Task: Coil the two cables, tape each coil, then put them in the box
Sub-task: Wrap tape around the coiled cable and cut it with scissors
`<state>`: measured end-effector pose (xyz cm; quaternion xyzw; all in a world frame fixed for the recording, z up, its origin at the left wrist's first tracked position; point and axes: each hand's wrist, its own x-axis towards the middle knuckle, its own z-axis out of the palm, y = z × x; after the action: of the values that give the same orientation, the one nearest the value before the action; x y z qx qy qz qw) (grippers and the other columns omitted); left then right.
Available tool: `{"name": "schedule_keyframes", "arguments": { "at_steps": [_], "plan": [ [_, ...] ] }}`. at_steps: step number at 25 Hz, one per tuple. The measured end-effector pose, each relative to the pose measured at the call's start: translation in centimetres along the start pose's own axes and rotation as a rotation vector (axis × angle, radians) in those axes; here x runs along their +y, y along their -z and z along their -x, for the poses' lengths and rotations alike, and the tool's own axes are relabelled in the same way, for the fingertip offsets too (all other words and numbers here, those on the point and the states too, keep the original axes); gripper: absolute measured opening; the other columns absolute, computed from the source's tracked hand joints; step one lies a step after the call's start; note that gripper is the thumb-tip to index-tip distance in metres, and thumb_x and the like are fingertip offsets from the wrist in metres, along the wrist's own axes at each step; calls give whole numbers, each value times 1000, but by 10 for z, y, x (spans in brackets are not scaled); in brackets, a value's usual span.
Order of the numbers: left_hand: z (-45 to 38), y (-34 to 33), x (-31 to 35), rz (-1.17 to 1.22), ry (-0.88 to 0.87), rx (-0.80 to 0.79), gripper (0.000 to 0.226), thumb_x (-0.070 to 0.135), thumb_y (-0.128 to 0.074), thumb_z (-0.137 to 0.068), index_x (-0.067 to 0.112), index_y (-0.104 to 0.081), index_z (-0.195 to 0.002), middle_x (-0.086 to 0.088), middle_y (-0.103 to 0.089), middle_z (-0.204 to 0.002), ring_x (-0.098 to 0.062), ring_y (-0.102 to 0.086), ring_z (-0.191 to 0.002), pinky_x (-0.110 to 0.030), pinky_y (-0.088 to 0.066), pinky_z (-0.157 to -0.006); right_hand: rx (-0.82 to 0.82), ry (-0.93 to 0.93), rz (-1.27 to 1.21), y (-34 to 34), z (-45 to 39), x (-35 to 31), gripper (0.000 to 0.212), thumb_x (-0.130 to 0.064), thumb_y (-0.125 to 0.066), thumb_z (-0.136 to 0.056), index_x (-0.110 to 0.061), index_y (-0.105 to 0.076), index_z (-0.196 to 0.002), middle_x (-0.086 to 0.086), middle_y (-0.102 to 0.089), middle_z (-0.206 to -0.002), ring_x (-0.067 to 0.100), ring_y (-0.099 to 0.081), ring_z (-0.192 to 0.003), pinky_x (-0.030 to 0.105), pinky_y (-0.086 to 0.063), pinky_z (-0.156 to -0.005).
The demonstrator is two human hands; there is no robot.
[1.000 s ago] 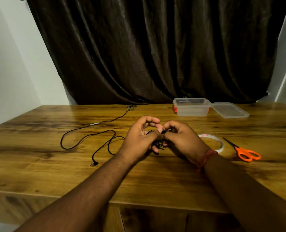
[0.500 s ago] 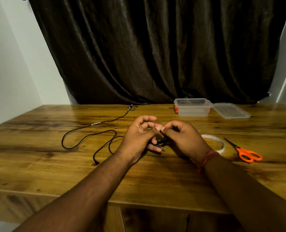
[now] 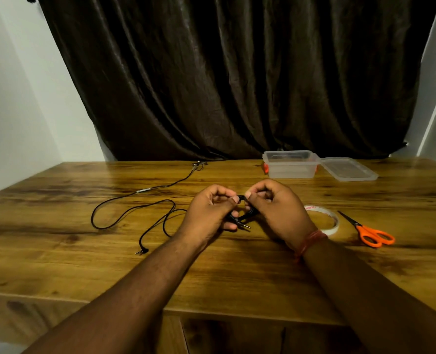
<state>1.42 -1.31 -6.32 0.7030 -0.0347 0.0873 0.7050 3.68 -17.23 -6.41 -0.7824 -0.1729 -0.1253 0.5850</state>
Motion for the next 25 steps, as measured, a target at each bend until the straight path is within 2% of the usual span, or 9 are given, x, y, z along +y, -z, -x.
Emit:
{"name": "schedule_keyframes", "arguments": {
  "at_steps": [3,5,7,11,14,17,20,22,25],
  "plan": [
    [0,0,0,-47,-4,25,12,8,-66,-91,5,-63,-102,-6,-65,-91,-8,-64,-63,-23,-54,-46,21,72,193,-1,3,-3,5,-21,-70,-87,-23,-67,-83,-5,-66,-73,3,-61,-65,24,-52,-64],
    [-1,0,-2,-67,-7,23,11,9,-67,-90,7,-64,-101,-6,-66,-90,-9,-64,-63,-24,-53,-46,30,128,314,0,4,-5,4,-21,-69,-87,-23,-67,-85,-7,-66,-74,3,-60,-67,24,-53,-64],
    [-2,0,-3,-52,2,21,11,9,-67,-90,6,-64,-100,-7,-67,-88,-9,-63,-60,-24,-52,-45,11,255,487,-1,5,-5,2,-22,-66,-88,-21,-64,-88,-6,-64,-79,10,-59,-74,31,-52,-66],
    [-6,-1,-7,-21,21,7,10,7,-66,-91,4,-62,-100,-10,-66,-82,-11,-60,-57,-25,-47,-42,-16,464,727,-5,9,-10,7,-20,-60,-88,-22,-53,-90,-9,-56,-80,11,-48,-74,29,-36,-61],
    [-7,-1,-9,-30,9,-2,12,8,-68,-90,9,-60,-99,-10,-65,-85,-13,-64,-63,-26,-48,-46,11,385,672,-6,10,-10,11,-15,-58,-85,-22,-51,-88,-11,-51,-75,11,-47,-71,31,-37,-60],
    [-6,-2,-11,-127,-15,30,15,9,-71,-88,14,-62,-100,-9,-67,-96,-19,-70,-77,-34,-57,-63,57,207,489,-1,5,-1,14,-11,-60,-82,-24,-54,-82,-6,-57,-71,13,-54,-68,34,-49,-62],
    [-6,-1,-14,-292,-39,65,13,8,-71,-87,17,-65,-95,-9,-72,-93,-23,-73,-87,-41,-58,-78,72,84,407,0,2,4,13,-11,-60,-86,-23,-59,-80,-5,-63,-73,12,-60,-69,34,-53,-66],
    [-8,0,-15,-374,-59,84,11,12,-71,-87,19,-66,-94,-7,-73,-87,-21,-72,-83,-35,-58,-71,41,61,485,-2,2,6,12,-16,-60,-88,-24,-59,-80,-6,-63,-74,12,-60,-70,35,-54,-68],
    [-9,-1,-14,-534,-107,109,8,16,-70,-88,20,-66,-94,3,-68,-78,-4,-62,-66,-12,-44,-53,1,51,601,-3,1,6,9,-20,-59,-90,-23,-58,-81,-8,-62,-74,14,-60,-72,33,-53,-69]
  ]
}}
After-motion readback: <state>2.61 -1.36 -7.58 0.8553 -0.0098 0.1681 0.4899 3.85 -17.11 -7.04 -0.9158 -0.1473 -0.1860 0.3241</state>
